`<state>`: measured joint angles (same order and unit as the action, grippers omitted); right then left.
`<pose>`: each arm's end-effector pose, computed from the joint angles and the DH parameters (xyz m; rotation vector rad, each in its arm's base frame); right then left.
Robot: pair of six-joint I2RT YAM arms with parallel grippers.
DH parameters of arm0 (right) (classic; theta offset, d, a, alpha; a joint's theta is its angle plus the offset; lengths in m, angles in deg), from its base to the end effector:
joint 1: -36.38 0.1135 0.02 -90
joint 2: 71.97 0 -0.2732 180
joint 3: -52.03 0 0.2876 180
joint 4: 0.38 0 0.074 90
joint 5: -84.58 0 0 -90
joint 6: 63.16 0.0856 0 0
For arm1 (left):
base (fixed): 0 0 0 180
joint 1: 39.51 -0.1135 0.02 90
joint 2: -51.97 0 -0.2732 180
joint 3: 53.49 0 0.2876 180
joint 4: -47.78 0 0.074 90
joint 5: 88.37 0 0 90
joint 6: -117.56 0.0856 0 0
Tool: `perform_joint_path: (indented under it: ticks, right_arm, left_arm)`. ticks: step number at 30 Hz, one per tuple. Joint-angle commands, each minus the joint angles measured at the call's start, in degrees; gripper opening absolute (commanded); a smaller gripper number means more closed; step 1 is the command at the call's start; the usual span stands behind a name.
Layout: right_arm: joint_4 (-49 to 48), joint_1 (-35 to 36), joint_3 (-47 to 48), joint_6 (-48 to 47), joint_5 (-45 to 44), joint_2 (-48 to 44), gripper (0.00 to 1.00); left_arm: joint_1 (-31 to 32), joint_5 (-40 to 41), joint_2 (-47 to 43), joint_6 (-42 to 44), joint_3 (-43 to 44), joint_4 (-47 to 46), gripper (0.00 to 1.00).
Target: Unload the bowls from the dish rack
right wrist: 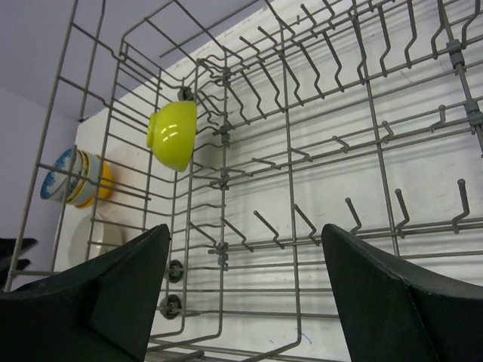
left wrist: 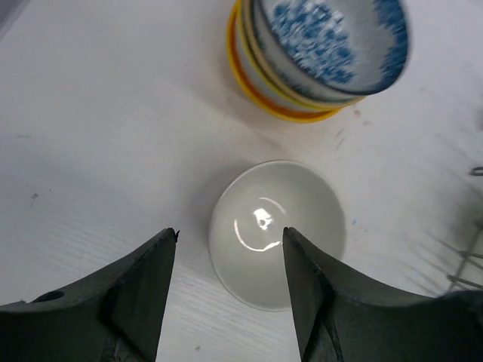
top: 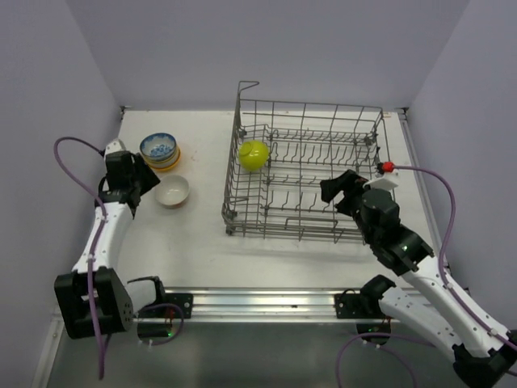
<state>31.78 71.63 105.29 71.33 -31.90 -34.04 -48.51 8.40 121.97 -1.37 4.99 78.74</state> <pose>0.2066 0.0993 0.3139 0.4685 1.8080 0.5432 0.3200 0.0609 0.2054 -0.8060 2.1608 -0.0413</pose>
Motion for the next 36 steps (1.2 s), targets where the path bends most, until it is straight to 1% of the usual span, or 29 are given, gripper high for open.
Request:
perform_joint_path:
  ticks: [1,2,3,4,5,6,7,8,9,10,11,12,14,16,17,18,19,20,22,23,25,26,27,28,29,31,33,36]
  right_arm:
    - [-3.24,-0.7,4.74,-3.44,2.91,4.85,0.85]
    - [-3.85,-0.96,5.54,-3.79,3.97,6.44,0.85]
    - [-5.34,-1.58,6.24,-4.32,6.76,7.93,0.85]
    - [-6.31,-1.84,7.47,-4.67,8.45,9.43,0.85]
    - [-7.54,-2.98,8.09,-4.94,10.99,13.01,0.85]
    - [-9.73,-3.68,8.88,-4.68,16.14,14.87,0.85]
    - [-10.88,-4.47,10.45,-4.33,19.76,17.33,0.85]
    - [-11.85,-6.31,11.34,-3.8,23.11,21.79,0.85]
    - [-13.77,-7.2,12.22,-2.4,26.01,24.79,0.85]
    - [-14.75,-7.9,14.23,-1.61,32.04,27.34,0.84]
    - [-15.72,-9.04,15.38,-1.08,34.54,29.81,0.83]
    - [-17.46,-9.31,16.43,-0.2,36.91,35.4,0.83]
    - [-19.32,-9.49,19.69,-0.28,41.41,40.35,0.83]
    - [-23.45,-9.49,21.44,-0.2,42.65,45.55,0.84]
    - [-23.98,-9.67,22.24,-0.11,42.39,47.04,0.84]
    - [-23.81,-9.67,24.25,-0.54,42.21,49.93,0.85]
    - [-23.55,-9.67,25.22,-0.63,42.13,51.35,0.86]
    - [-23.55,-9.76,26.02,-0.46,42.3,52.67,0.87]
    - [-24.86,-9.58,27.77,1.03,43.26,56.7,0.9]
    - [-25.3,-9.58,28.3,1.82,43.79,58.12,0.92]
    - [-26.35,-9.67,28.66,2.53,44.14,60.84,0.95]
    - [-28.45,-9.67,28.4,3.31,43.88,61.47,0.99]
    - [-30.12,-9.76,27.96,3.93,43.8,61.91,0.99]
    - [-31.79,-9.76,26.91,4.63,43.79,62.52,0.99]
    - [-33.11,-9.76,26.56,5.34,43.88,64.01,0.99]
    - [-34.88,-9.76,27.6,6.66,44.32,66.03,0.99]
    - [-36.46,-9.76,28.31,7.54,44.5,68.67,0.99]
    - [-40.58,-9.76,28.57,8.5,45.2,71.13,0.99]
  left_arm:
    - [-0.24,-5.05,-8.11,1.5,3.75,-5.2,0.64]
    - [0.29,-6.23,-8.9,1.85,4.27,-6.08,0.68]
    - [1.08,-5.89,-9.78,2.03,6.02,-6.43,0.77]
    - [2.3,-4.23,-9.88,2.73,7.17,-6.18,0.82]
    - [5.36,-3.78,-9.44,3.43,8.31,-6.17,0.94]
    - [6.87,-3.08,-8.92,4.31,10.58,-6.17,0.99]
    - [8.36,-2.38,-8.22,5.88,11.74,-6.09,1.0]
    - [12.12,-3.24,-7.51,6.68,12.71,-6.35,1.0]
    - [12.94,-4.73,-6.2,7.13,14.11,-7.04,1.0]
    - [13.56,-5.79,-5.58,7.04,14.64,-7.57,1.0]
    - [13.83,-6.49,-4.7,6.96,15.0,-8.28,1.0]
    - [13.83,-10.94,-4.17,7.13,15.61,-9.94,1.0]
    - [14.87,-13.61,-3.03,7.83,16.14,-11.62,1.0]
    - [16.89,-16.33,-1.89,9.58,17.55,-12.67,1.0]
    - [19.43,-17.48,-0.92,10.03,17.72,-13.02,1.0]
    - [20.58,-21.32,-0.57,11.08,17.38,-14.94,0.99]
    - [21.55,-21.88,-0.3,11.61,17.03,-15.57,0.99]
    - [23.65,-22.23,0.14,12.14,15.98,-16.1,0.99]
    - [25.59,-22.76,0.05,14.59,13.87,-19.34,0.99]
    - [27.61,-22.67,-0.56,15.38,10.81,-21.1,0.99]
    - [28.77,-23.9,-1.87,15.49,6.67,-25.67,0.99]
    - [28.77,-23.99,-2.84,14.7,5.08,-25.68,1.0]
    - [28.77,-24.17,-3.28,14.95,4.98,-24.73,1.0]
    - [29.29,-22.34,-3.81,15.82,4.55,-24.63,1.0]
    - [31.65,-20.67,-4.16,16.61,4.45,-24.46,1.0]
    - [33.68,-18.02,-3.73,18.38,5.33,-22.35,1.0]
    - [34.22,-15.92,-2.59,18.64,6.39,-20.59,1.0]
    - [34.22,-15.99,-2.15,18.38,6.48,-20.41,1.0]
